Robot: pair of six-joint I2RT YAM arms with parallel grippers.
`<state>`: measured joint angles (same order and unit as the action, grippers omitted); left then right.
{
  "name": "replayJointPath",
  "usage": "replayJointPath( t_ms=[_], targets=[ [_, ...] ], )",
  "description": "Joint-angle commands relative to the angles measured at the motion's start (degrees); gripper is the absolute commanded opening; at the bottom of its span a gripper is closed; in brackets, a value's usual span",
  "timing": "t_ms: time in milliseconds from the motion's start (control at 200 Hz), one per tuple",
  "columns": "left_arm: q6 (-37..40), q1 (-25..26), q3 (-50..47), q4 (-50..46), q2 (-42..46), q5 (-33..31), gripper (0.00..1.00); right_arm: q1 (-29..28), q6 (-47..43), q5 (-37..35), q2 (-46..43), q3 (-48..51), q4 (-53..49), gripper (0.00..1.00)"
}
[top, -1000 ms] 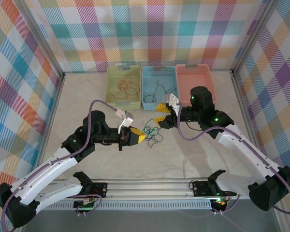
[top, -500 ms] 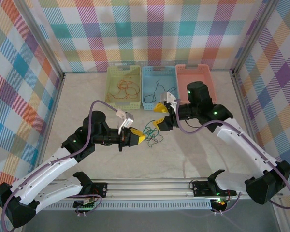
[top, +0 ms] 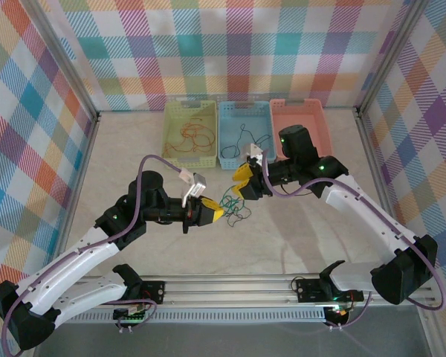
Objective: Untangle the cables
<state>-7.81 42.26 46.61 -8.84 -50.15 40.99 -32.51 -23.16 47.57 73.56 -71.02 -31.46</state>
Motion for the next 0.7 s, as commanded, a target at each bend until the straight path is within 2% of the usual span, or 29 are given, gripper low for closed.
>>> replayJointPath(
  t_ms=[0, 160, 375, 510, 600, 695],
  targets=[
    [1.39, 0.74, -0.11, 0.66, 0.37, 0.58, 0.00, 0.26, -1.22, 3.64, 0.30, -2.45, -1.00, 0.32],
    [1.40, 0.74, -0.05, 0.66, 0.04, 0.43, 0.00, 0.32, -1.42, 3.33, -0.28, -2.13, -0.13, 0.00],
    [-0.22, 0.80, -0.11, 0.45, 0.13, -0.90, 0.00, 0.34, 1.24, -2.06, -4.84, 2.14, 6.72, 0.00],
    [-1.90, 0.76, -0.44, 0.40, 1.05, -2.29, 0.23, 0.43, 4.22, -4.87, -8.41, 5.28, 11.82, 0.00],
    [-3.28, 0.76, -0.93, 0.73, 1.83, -3.43, 0.50, 0.54, 5.50, -6.01, -9.81, 6.37, 13.38, 0.00],
    [-4.28, 0.79, -1.58, 1.01, 2.90, -4.55, 0.64, 0.86, 6.48, -6.60, -10.62, 6.91, 14.01, 0.00]
  ],
)
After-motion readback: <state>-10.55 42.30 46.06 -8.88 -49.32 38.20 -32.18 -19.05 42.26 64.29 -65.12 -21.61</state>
